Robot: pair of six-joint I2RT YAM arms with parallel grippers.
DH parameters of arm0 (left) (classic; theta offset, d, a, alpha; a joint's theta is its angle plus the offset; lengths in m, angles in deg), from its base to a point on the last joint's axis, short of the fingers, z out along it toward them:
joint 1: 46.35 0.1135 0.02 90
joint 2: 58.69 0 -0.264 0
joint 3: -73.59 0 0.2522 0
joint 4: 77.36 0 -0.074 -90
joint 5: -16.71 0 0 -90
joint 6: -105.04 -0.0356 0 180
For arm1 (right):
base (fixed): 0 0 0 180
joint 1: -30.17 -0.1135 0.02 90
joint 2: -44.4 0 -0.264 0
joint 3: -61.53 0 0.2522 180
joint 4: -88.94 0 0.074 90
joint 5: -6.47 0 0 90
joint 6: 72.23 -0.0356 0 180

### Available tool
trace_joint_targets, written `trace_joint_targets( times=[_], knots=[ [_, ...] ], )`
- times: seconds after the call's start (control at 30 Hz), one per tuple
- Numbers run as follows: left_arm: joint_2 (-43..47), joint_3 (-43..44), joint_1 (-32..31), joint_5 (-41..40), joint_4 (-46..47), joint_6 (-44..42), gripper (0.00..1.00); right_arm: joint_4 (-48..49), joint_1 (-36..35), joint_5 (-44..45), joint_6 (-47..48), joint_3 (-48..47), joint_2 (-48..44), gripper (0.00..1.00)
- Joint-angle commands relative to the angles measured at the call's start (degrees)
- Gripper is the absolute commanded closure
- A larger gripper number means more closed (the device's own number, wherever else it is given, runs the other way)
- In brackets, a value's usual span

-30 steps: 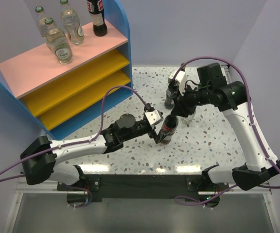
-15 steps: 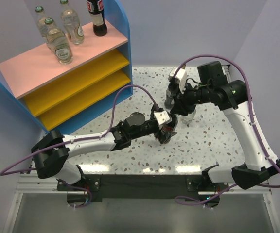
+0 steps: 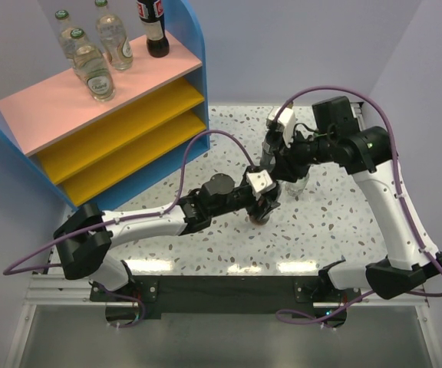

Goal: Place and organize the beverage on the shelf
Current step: Pick up the drink from the center of the board.

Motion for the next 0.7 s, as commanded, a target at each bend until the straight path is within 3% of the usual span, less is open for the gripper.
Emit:
trace_joint_targets(
  times=[0.0, 0.07, 0.13, 0.2, 0.23, 0.27, 0.37, 0.4, 0.5, 0.67],
  knots=[
    [0.7, 2.0, -0.4, 0.4, 0.4, -0.2, 1.0, 7.6, -0.2, -4.0, -2.6, -5.1, -2.6, 1.0],
    [1.8, 1.5, -0.3, -1.5, 1.3, 0.2, 1.0, 7.8, -0.2, -3.3, -2.8, -5.0, -2.7, 1.0],
    [4.0, 0.1, -0.3, -2.8, 3.1, 0.4, 1.0, 7.9, -0.2, -3.1, -2.7, -4.9, -2.8, 0.91],
    [6.2, -0.5, -0.2, -4.3, 3.8, 0.6, 1.0, 8.1, -0.2, -3.9, -2.6, -4.6, -3.4, 0.56],
    [6.8, -0.7, -0.2, -4.7, 3.8, 0.6, 1.0, 8.1, -0.2, -3.9, -2.6, -4.6, -3.4, 0.56],
    [8.0, -1.0, -0.2, -5.1, 3.8, 0.6, 1.0, 8.2, -0.2, -4.6, -2.7, -4.8, -3.6, 0.43],
    [9.9, -2.0, -0.1, -7.1, 3.9, 0.6, 1.0, 8.1, -0.2, -5.4, -2.5, -5.9, -3.7, 0.28],
    [11.0, -2.5, -0.1, -7.5, 3.7, 0.6, 1.0, 8.1, -0.2, -5.3, -2.3, -6.3, -3.9, 0.17],
    [13.3, -1.9, 0.3, -9.6, 0.8, 0.5, 1.0, 8.1, 0.3, -3.4, -1.8, -8.3, -4.1, 0.05],
    [18.5, 1.7, 1.2, -13.1, -4.6, -0.3, 1.0, 10.7, 7.1, -0.6, -5.5, -10.3, -4.4, 0.02]
  ],
)
